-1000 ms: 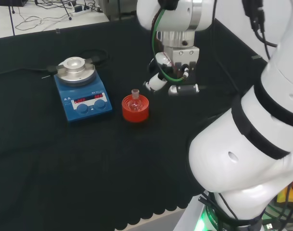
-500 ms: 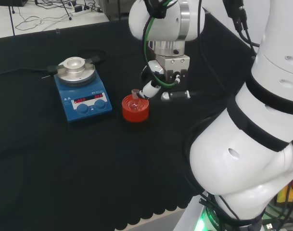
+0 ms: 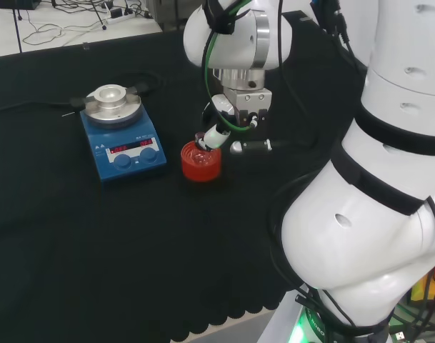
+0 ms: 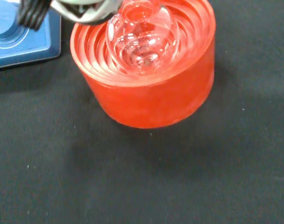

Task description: Pick up the round-bottom flask.

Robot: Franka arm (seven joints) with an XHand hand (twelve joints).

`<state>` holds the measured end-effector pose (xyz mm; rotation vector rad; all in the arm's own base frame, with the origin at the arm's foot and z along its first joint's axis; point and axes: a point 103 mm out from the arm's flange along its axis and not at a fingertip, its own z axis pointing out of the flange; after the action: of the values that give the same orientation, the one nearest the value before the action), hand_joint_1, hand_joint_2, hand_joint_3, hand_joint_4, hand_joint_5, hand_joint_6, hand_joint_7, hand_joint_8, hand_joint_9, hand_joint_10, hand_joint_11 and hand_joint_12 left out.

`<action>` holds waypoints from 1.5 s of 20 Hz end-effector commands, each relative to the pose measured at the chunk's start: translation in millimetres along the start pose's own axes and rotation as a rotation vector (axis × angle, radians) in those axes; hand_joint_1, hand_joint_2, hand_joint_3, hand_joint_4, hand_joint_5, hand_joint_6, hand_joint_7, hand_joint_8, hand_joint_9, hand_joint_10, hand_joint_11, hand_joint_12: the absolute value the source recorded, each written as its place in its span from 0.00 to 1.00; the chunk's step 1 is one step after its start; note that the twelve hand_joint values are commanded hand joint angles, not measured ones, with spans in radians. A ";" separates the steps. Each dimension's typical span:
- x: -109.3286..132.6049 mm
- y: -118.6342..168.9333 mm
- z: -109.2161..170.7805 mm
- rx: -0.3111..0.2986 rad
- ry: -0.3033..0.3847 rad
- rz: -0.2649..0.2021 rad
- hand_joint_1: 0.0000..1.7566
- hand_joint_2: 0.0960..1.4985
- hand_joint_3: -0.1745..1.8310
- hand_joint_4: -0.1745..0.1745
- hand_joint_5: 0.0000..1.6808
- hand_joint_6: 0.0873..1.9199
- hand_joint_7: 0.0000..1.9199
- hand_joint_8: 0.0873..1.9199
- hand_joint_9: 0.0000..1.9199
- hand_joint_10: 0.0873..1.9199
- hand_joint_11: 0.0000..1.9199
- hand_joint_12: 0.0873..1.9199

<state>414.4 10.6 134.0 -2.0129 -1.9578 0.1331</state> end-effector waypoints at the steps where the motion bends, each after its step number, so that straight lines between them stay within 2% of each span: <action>1: 0.3 12.8 0.3 -0.013 0.009 -0.003 0.50 0.41 0.41 0.36 0.40 0.05 0.10 0.31 0.20 0.33 0.03 0.73; 5: 2.7 19.6 4.5 -0.019 0.012 -0.004 0.51 0.41 0.42 0.35 0.42 0.08 0.10 0.31 0.21 0.33 0.03 0.73; 9: 6.5 19.5 9.5 -0.020 0.008 -0.013 0.51 0.39 0.43 0.34 0.40 0.22 0.10 0.31 0.21 0.32 0.03 0.73; 11: 6.6 20.1 11.3 -0.019 0.004 -0.014 0.52 0.39 0.43 0.33 0.41 0.26 0.10 0.31 0.21 0.32 0.03 0.73; 30: 4.1 22.1 14.8 -0.009 -0.023 -0.007 0.53 0.38 0.44 0.26 0.46 0.36 0.11 0.32 0.22 0.33 0.04 0.73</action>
<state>432.1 17.7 114.8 -2.0195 -1.9833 0.1462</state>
